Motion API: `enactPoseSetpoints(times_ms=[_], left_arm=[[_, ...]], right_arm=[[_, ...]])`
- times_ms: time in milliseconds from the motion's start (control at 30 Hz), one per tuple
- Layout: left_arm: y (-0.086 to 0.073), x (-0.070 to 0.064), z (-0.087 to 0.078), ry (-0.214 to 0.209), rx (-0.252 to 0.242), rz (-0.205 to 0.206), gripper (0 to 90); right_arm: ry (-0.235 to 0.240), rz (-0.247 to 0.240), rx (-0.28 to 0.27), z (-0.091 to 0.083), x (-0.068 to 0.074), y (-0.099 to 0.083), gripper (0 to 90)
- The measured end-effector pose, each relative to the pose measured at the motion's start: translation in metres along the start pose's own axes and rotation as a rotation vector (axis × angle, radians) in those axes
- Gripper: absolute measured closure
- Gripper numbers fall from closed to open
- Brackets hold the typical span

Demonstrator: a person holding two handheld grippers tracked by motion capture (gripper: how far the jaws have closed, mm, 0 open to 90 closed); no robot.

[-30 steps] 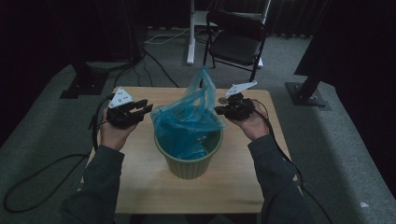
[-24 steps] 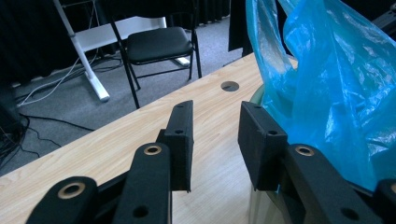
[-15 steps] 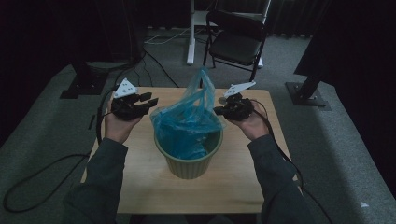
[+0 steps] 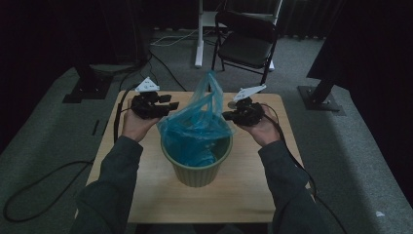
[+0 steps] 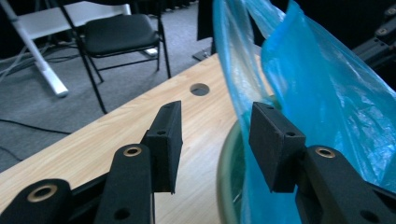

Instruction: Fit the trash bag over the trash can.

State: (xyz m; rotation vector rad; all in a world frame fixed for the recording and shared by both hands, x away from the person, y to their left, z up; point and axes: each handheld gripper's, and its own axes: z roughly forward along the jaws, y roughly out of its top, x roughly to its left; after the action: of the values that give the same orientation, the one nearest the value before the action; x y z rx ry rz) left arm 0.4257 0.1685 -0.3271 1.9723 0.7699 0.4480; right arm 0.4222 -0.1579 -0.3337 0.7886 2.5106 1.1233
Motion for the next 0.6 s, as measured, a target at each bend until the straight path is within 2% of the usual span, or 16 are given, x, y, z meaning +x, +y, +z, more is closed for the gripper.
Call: enactPoseSetpoints(times_ms=[100,200,233,300,367,467,533,600], left_arm=[[0.001,-0.003,0.006,-0.018,0.019,0.009,53.1],[0.0,-0.005,0.014,-0.01,0.059,0.018,53.6],[0.0,-0.005,0.014,-0.01,0.059,0.018,55.8],[-0.002,-0.005,0.02,-0.001,0.092,0.021,63.5],[-0.004,-0.005,0.02,0.018,0.102,0.022,74.2],[-0.009,0.001,0.019,0.039,0.097,-0.005,85.0],[-0.01,0.003,0.018,0.041,0.099,-0.014,89.4],[-0.013,0.009,0.017,0.063,0.106,-0.027,89.6]], right_arm=[[0.0,0.0,-0.001,0.0,0.0,0.0,90.0],[0.002,-0.001,-0.001,0.0,0.001,0.0,90.0],[0.003,0.0,-0.002,0.0,0.001,0.0,90.0],[0.002,0.001,-0.004,0.0,0.001,0.0,90.0],[0.001,-0.003,-0.004,-0.001,0.0,0.0,90.0],[-0.007,0.006,-0.004,-0.002,-0.002,-0.003,90.0],[-0.012,0.012,-0.005,-0.003,-0.004,-0.004,90.0],[-0.026,0.028,-0.004,-0.004,-0.009,-0.007,90.0]])
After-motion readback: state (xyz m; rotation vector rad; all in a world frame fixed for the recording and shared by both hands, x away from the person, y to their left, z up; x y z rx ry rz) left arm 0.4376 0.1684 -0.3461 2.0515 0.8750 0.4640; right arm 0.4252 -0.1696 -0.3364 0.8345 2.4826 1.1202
